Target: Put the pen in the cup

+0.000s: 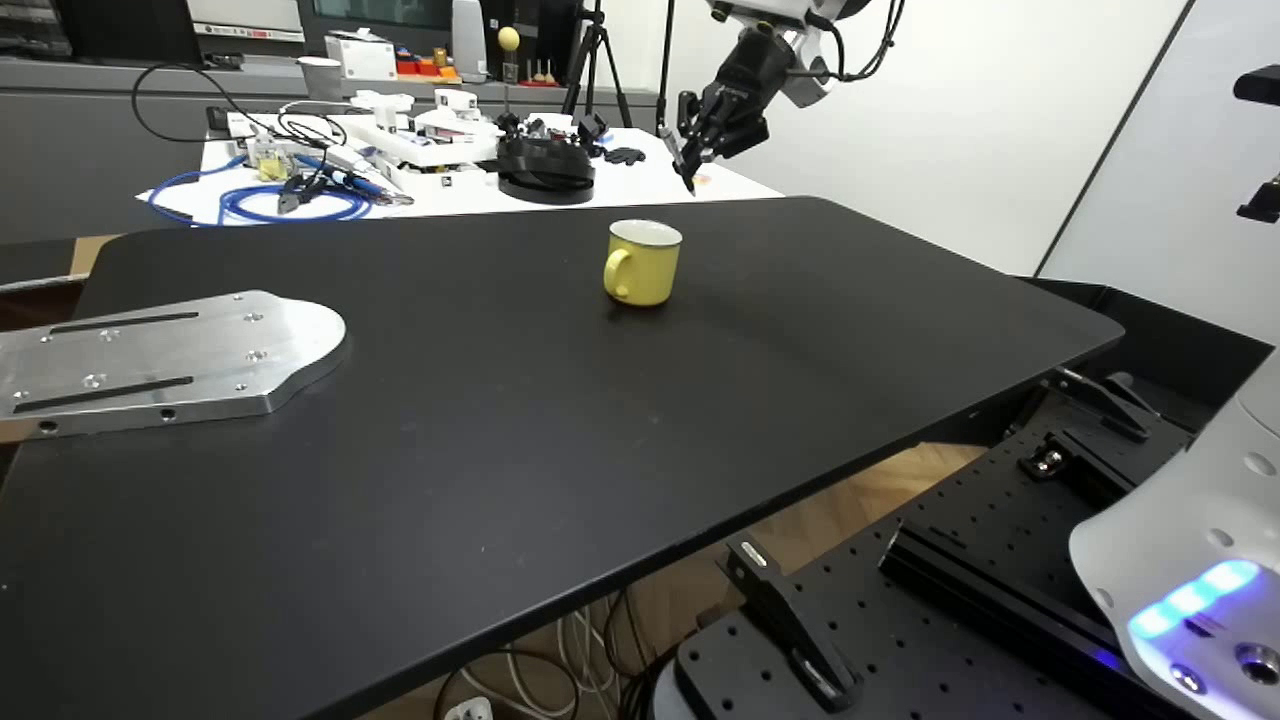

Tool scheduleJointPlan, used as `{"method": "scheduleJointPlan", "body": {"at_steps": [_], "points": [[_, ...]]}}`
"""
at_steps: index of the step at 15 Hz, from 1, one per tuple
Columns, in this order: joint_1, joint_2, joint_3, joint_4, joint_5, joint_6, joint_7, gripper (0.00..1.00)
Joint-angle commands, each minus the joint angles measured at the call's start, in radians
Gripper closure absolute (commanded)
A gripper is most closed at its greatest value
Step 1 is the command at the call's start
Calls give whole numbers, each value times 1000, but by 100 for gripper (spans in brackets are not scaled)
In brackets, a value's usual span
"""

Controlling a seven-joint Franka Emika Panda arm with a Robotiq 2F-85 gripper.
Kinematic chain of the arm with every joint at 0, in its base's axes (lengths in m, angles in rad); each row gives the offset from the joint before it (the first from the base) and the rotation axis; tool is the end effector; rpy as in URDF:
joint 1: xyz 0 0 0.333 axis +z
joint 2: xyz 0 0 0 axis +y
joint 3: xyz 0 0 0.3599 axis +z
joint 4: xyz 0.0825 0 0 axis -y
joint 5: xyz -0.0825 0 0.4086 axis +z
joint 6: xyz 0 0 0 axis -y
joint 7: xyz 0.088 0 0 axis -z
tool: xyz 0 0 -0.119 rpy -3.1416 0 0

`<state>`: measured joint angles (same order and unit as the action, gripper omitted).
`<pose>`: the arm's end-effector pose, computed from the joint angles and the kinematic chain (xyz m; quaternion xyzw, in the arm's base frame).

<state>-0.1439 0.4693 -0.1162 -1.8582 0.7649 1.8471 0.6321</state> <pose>0.6259 -0.0971 0.2668 -0.7423 0.5588 0.2681 0.2545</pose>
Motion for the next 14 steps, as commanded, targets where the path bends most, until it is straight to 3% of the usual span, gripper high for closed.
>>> {"method": "scheduleJointPlan", "body": {"at_steps": [1, 14], "points": [[10, 29, 8, 58, 55, -41, 61, 97], [-2, 156, 4, 69, 224, -68, 48, 97]]}}
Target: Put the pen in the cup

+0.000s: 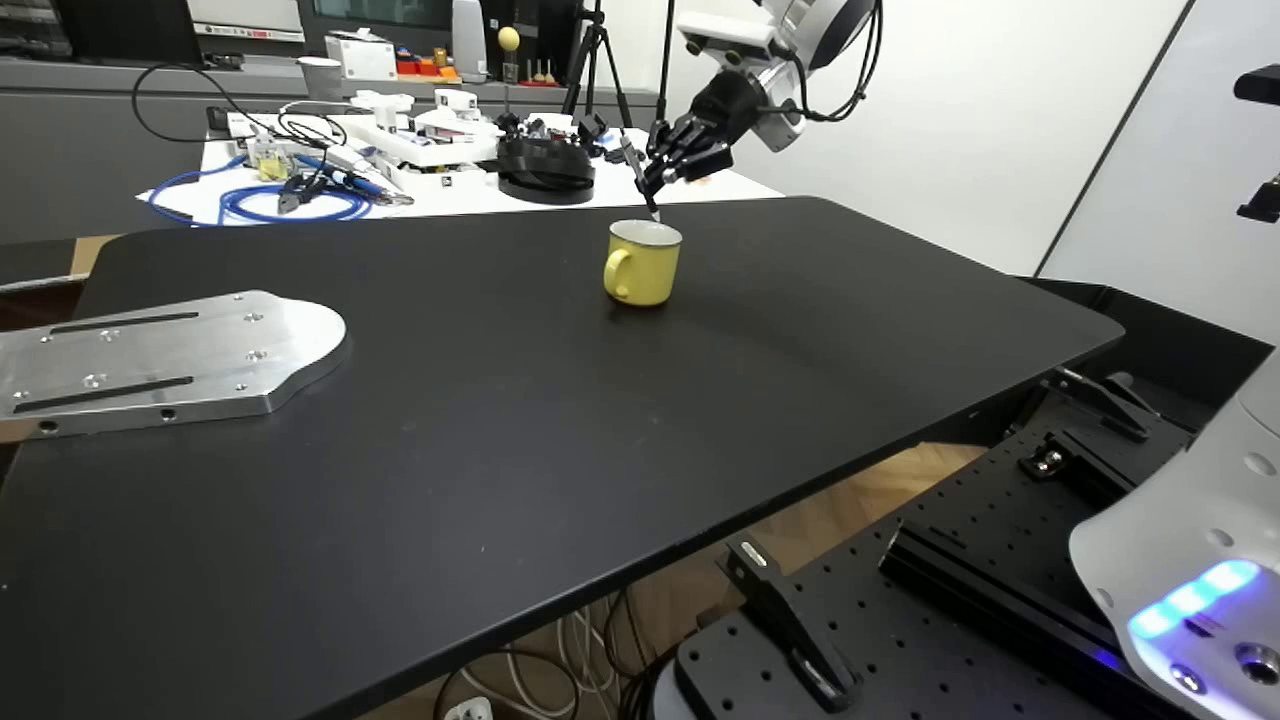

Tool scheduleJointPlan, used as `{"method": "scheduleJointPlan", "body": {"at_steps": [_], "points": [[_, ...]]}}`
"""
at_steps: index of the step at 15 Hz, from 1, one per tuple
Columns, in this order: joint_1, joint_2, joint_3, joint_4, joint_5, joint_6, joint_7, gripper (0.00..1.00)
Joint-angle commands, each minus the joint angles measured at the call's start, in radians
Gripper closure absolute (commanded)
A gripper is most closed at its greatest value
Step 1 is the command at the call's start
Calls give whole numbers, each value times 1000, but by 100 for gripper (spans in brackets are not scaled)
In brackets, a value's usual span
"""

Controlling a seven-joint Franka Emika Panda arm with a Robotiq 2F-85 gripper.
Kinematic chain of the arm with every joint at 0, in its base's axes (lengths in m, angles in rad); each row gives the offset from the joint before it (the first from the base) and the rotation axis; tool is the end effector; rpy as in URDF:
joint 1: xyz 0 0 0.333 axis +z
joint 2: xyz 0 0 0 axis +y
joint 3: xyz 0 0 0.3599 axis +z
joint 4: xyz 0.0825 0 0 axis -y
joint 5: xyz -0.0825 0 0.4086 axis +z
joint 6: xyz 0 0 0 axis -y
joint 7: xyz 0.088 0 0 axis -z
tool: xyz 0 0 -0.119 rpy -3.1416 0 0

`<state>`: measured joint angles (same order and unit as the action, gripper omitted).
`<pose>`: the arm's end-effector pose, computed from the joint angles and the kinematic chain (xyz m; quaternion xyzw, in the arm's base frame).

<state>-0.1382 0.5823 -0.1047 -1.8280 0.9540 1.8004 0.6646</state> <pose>0.6353 -0.0725 0.2155 -0.6713 0.5872 0.3334 0.3056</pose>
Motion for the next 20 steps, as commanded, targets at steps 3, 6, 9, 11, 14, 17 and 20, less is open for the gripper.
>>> {"method": "scheduleJointPlan", "body": {"at_steps": [3, 6, 9, 11, 14, 17, 20], "points": [[-10, 71, -10, 42, 61, -16, 5, 97], [-10, 85, -13, 47, 71, -19, -10, 97], [-9, 84, -14, 51, 69, -21, -19, 56], [-8, 76, -15, 55, 67, -22, -20, 43], [-6, 57, -15, 63, 63, -22, -25, 21], [-9, 31, -17, 65, 64, -23, -35, 2], [-12, 7, -20, 58, 59, -30, -42, 0]]}}
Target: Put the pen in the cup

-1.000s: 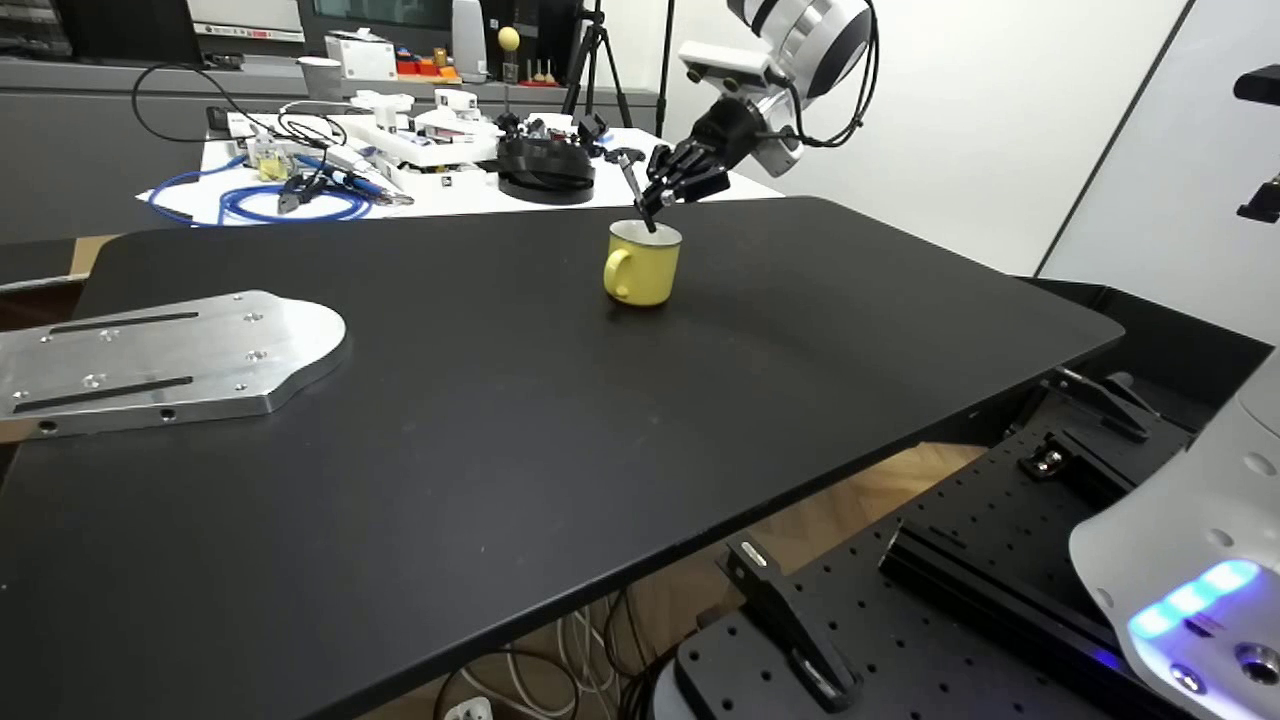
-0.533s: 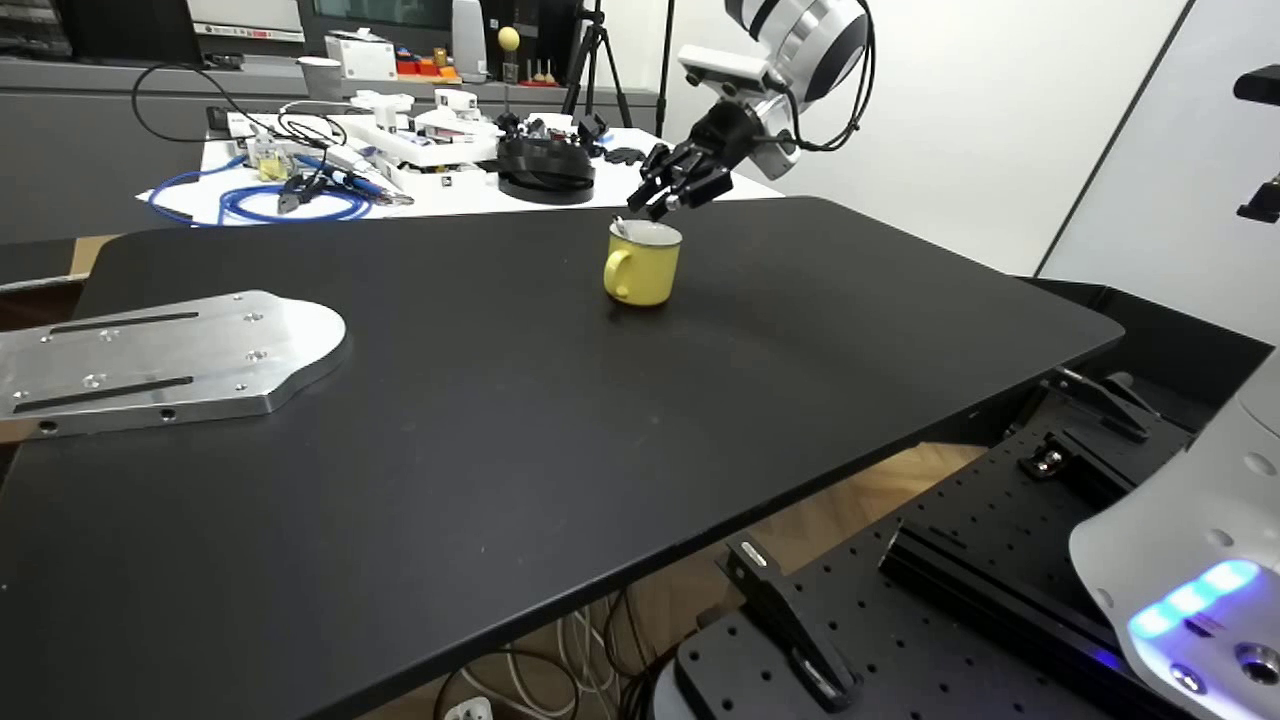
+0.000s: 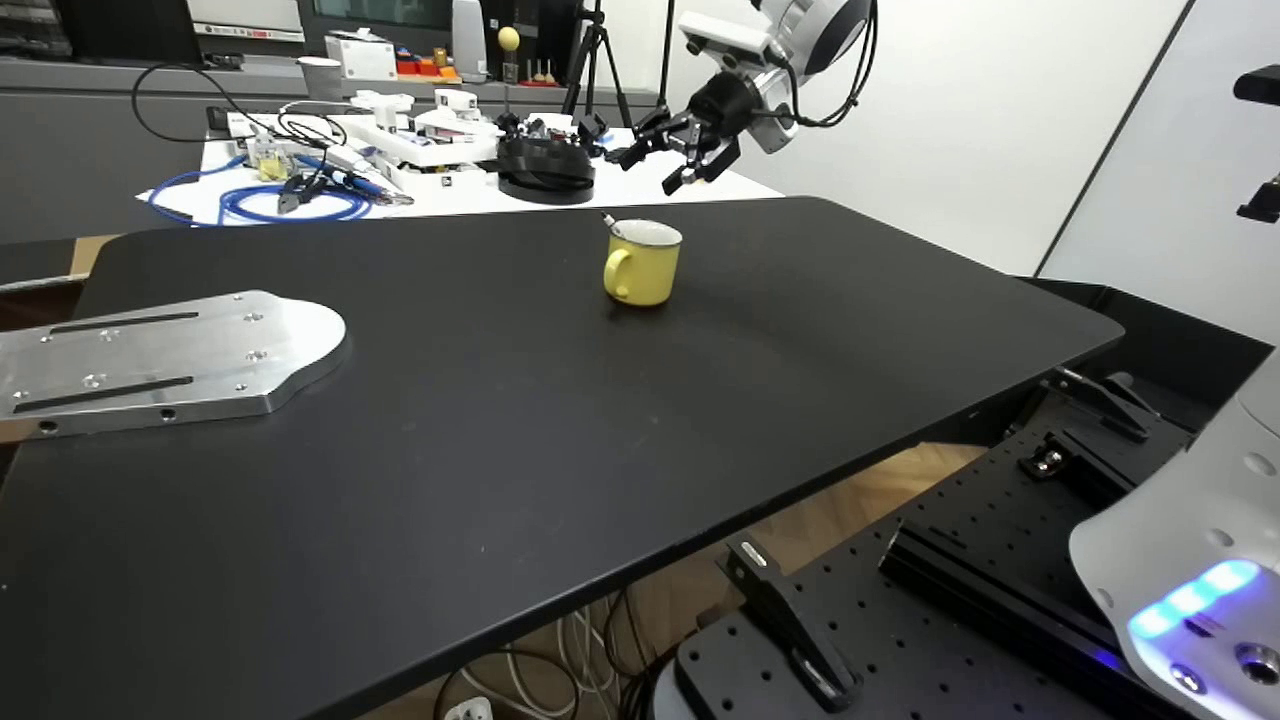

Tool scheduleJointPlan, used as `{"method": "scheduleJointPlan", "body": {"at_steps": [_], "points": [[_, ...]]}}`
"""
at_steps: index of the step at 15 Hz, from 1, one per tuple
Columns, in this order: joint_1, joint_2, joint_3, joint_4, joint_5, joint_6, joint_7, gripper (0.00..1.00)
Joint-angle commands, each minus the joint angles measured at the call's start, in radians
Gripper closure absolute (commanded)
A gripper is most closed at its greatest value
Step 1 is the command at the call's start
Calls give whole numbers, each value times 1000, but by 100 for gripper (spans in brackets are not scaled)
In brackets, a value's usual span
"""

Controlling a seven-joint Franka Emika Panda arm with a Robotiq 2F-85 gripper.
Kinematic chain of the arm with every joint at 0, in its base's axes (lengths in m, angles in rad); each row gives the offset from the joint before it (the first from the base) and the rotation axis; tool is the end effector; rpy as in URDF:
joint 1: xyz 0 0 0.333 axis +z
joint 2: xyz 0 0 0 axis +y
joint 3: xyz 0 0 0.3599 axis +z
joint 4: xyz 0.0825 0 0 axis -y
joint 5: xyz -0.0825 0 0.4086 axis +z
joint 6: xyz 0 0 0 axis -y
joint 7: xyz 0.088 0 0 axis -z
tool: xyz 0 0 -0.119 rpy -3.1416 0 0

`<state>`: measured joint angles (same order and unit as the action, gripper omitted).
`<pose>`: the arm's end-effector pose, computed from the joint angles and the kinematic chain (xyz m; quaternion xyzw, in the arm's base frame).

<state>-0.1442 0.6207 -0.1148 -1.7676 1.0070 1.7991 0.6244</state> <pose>0.6550 -0.0831 0.2158 -0.6702 0.5819 0.3153 0.3359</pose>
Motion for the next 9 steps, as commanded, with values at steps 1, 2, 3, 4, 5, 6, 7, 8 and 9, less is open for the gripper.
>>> {"method": "scheduleJointPlan", "body": {"at_steps": [1, 2, 3, 4, 5, 6, 7, 8, 9], "points": [[-8, -38, -10, -7, 6, -35, -10, 0], [4, -12, -10, 3, 2, -14, -5, 0], [3, -18, -12, 3, 2, -17, -7, 0], [2, -21, -13, 3, 2, -19, -9, 0], [1, -22, -13, 3, 2, -21, -11, 0], [1, -22, -14, 2, 2, -22, -12, 0], [1, -22, -14, 2, 2, -22, -13, 0], [1, -22, -14, 2, 2, -22, -13, 0], [1, -22, -14, 2, 2, -23, -14, 0]]}}
